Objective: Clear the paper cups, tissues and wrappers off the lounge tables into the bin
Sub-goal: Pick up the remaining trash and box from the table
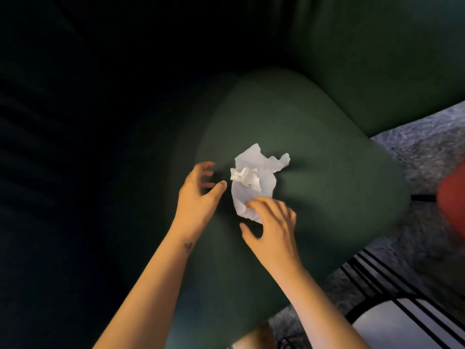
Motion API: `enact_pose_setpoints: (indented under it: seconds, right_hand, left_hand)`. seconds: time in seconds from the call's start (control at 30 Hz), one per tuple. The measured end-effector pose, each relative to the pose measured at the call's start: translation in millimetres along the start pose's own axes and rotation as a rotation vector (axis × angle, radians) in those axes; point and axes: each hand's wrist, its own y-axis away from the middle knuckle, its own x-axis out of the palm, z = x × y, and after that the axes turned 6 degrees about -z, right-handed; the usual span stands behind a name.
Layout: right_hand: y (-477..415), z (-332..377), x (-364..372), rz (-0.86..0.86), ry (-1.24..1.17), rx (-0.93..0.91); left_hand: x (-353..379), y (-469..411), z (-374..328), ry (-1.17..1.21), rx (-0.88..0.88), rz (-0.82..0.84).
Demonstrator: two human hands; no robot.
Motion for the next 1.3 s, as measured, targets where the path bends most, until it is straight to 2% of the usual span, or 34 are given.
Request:
enact_pose_setpoints:
  seconds: [0.1,0.23,0.3,0.43,0.6,0.73,0.87,0.97,1.03,1.23,1.3]
  right_hand:
    - [-1.3,-1.8,-9.0,0.033,-0.015,-0.045]
    - [-29.0,-1.9,-31.6,-0.2,-0.145,-0.027]
    - [-53.0,-4.4,-38.7,-0.242,-0.164,0.025]
    - [-80.4,-7.9,-32.0,-0.048,-0.072,-0.006]
    - [-51.0,-11.9,-9.4,0.052,0.007,-0.132]
    - [-23.6,-25.6,7.6,0.176,0.126,-0.157]
    - [-18.2,-28.9,14.9,0.306,0.131,-0.137]
    - [-18.7,-31.4,13.1,0.411,0.209,-0.187]
    - [-17.9,-32.1,11.5,0.376,0.234,-0.22]
    - [-8.0,-14.2,3.3,0.121,0.023,-0.18]
    - [2.5,-8.3,-1.2,0.094,-0.016,-0.184]
  left_hand:
    - [2.8,4.7,3.7,0.008,-0.016,0.017]
    - [4.6,14.3,6.8,0.013,-0.043,0.023]
    - [6.1,20.2,7.7,0.015,-0.063,0.042]
    - [14.1,27.9,9.5,0.043,-0.182,0.106]
    - [23.0,24.9,12.0,0.306,-0.326,0.11]
    - [25.4,22.4,15.9,0.344,-0.344,0.088]
    - [25.9,19.1,19.1,0.291,-0.32,0.11]
    - [27.5,15.3,18.0,0.273,-0.304,0.118]
    - [30.2,13.7,15.9,0.263,-0.298,0.132]
    - [26.8,18.6,13.3,0.245,-0.256,0.179]
    - [19.3,25.5,14.5,0.196,-0.215,0.203]
